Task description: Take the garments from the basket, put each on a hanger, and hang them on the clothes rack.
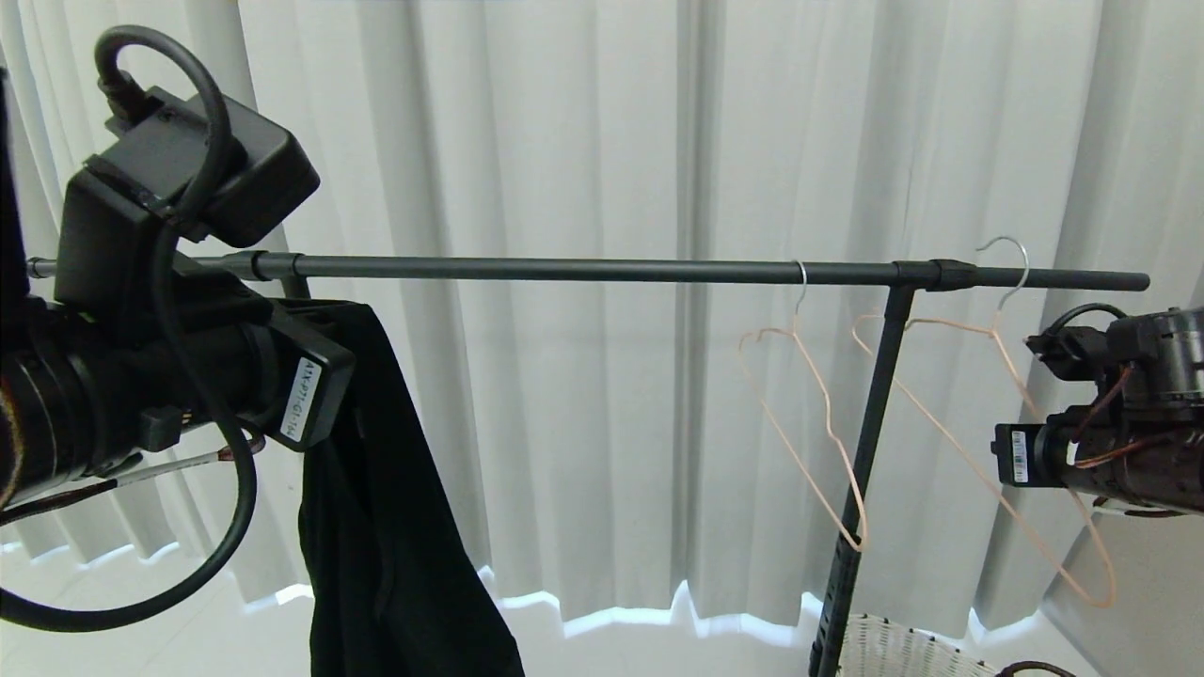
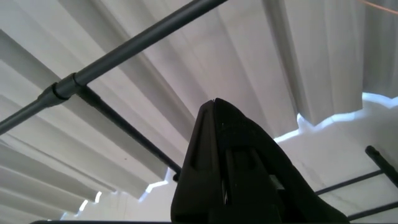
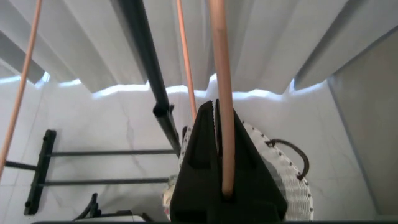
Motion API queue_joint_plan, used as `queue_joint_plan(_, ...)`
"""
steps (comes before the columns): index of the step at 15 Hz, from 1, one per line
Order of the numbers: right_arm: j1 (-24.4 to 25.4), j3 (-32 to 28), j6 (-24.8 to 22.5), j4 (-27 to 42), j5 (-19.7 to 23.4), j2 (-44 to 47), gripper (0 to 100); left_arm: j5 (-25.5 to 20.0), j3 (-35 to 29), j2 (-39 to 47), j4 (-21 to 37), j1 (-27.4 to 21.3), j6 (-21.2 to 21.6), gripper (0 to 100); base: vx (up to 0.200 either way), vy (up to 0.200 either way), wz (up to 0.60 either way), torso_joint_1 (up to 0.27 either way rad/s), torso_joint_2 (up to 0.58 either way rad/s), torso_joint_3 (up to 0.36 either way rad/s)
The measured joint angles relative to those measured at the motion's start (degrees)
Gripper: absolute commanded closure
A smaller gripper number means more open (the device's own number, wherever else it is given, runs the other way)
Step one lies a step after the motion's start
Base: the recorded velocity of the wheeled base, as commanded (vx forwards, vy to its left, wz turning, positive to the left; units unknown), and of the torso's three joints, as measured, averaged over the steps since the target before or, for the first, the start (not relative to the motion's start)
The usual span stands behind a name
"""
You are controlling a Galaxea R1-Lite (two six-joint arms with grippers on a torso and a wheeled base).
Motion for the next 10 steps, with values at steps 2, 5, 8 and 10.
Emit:
queue_joint_plan(2, 0.00, 1.85, -0.11, 0.05, 0.00, -2.23, 100, 0.00, -0.02, 0.11, -0.02, -0.06, -0.05, 100, -0.200, 0.000, 0.00, -0.007, 0.00, 0.007)
queue_joint_plan(5, 0.24, 5.38, -0.62, 0.22, 0.05, -5.96, 100, -0.06, -0.02, 0.26, -0.02, -0.04, -0.05, 100, -0.200, 0.000, 0.00, -0.004, 0.00, -0.001)
queue_joint_plan(8, 0.44, 9.35, -0.84, 0.55, 0.13, -11.34, 100, -0.13, 0.00, 0.80, -0.02, -0.35, 0.00, 100, -0.200, 0.000, 0.00, 0.001, 0.00, 0.004)
queue_joint_plan(10, 0.52, 12.07, -0.93, 2.65, 0.35, -15.82, 100, -0.22, -0.02, 1.08, 0.00, -0.37, -0.05, 100, -0.200, 0.000, 0.00, 0.005, 0.00, 0.002)
